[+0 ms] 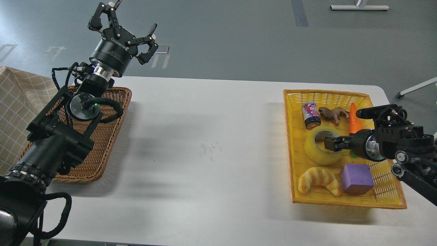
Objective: Place and transfer tape with both arms
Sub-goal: 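Lower the right gripper into the yellow tape roll's hole and grasp it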
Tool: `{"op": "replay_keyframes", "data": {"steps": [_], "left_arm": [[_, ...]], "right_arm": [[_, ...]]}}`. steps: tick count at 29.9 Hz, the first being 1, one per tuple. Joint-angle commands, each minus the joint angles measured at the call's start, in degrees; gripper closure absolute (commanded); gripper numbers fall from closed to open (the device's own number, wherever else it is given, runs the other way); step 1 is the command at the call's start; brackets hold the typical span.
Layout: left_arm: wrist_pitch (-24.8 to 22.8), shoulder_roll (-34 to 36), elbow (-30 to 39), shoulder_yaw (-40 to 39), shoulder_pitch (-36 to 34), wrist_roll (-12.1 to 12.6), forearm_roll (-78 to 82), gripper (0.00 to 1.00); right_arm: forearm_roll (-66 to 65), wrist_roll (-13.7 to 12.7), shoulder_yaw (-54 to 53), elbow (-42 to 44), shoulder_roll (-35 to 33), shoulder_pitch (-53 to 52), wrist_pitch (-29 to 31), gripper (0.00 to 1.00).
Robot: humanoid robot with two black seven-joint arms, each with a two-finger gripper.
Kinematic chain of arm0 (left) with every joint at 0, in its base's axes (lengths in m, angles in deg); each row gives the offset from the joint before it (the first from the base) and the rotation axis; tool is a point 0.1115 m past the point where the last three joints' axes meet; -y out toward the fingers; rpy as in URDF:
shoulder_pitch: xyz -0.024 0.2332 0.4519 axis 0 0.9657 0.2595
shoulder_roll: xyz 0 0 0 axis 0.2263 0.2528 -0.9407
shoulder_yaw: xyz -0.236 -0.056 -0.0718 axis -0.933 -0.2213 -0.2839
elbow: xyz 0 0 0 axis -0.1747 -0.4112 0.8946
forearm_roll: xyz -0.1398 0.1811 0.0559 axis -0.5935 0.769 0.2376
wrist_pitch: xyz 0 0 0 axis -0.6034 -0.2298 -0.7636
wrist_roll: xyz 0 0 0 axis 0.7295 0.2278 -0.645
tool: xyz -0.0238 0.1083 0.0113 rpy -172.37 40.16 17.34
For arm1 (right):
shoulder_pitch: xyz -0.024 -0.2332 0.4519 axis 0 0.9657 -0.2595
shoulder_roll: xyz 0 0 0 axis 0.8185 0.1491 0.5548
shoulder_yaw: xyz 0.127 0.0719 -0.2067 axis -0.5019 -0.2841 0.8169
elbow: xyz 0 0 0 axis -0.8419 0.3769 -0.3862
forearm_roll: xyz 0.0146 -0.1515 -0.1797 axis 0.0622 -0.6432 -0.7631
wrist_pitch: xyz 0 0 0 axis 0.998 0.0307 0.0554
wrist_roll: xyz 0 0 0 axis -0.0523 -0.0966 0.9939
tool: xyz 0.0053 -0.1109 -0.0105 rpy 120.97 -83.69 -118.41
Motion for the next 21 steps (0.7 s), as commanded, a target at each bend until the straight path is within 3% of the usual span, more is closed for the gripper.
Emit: {"op": "replay_keyframes", "data": {"steps": [1,3,9,11,16,19,21], "left_arm": [[0.0,-0.01,0.02,-0.17,-0.08,-0.05,-0.08,0.02],[0.0,-0.09,0.1,-0.34,-0.08,-0.14,0.0,0.02],[0.0,-0.09,0.1,-0.34,-0.08,-0.23,0.0,0.02],[0.0,-0.09,0.1,-0.34,-0.17,-0.23,0.0,0.02],[0.0,-0.18,0.1,-0.43,-0.08,-0.23,0.0,0.02],[0.0,-0.18,0.1,-0.43,-0.08,-0.23,-0.09,0.02],[0.0,-0.27,0.1,-0.43,-0.08,-0.31,-0.09,0.02]], "right_arm": [[0.01,0.0,0.01,1.52,1.52,-0.06,0.0,0.28],[0.01,0.0,0.01,1.78,1.96,-0.5,0.0,0.32],[0.1,-0.09,2.46,1.87,2.23,-2.17,0.0,0.57],[0.19,-0.09,2.99,1.87,2.23,-2.44,0.0,0.58],[0.28,-0.09,2.99,1.79,2.23,-3.23,0.0,0.91],[0.63,-0.09,3.08,1.7,2.23,-4.1,0.0,1.0],[0.8,-0.09,2.91,1.35,2.14,-4.46,0.0,1.0]]}}
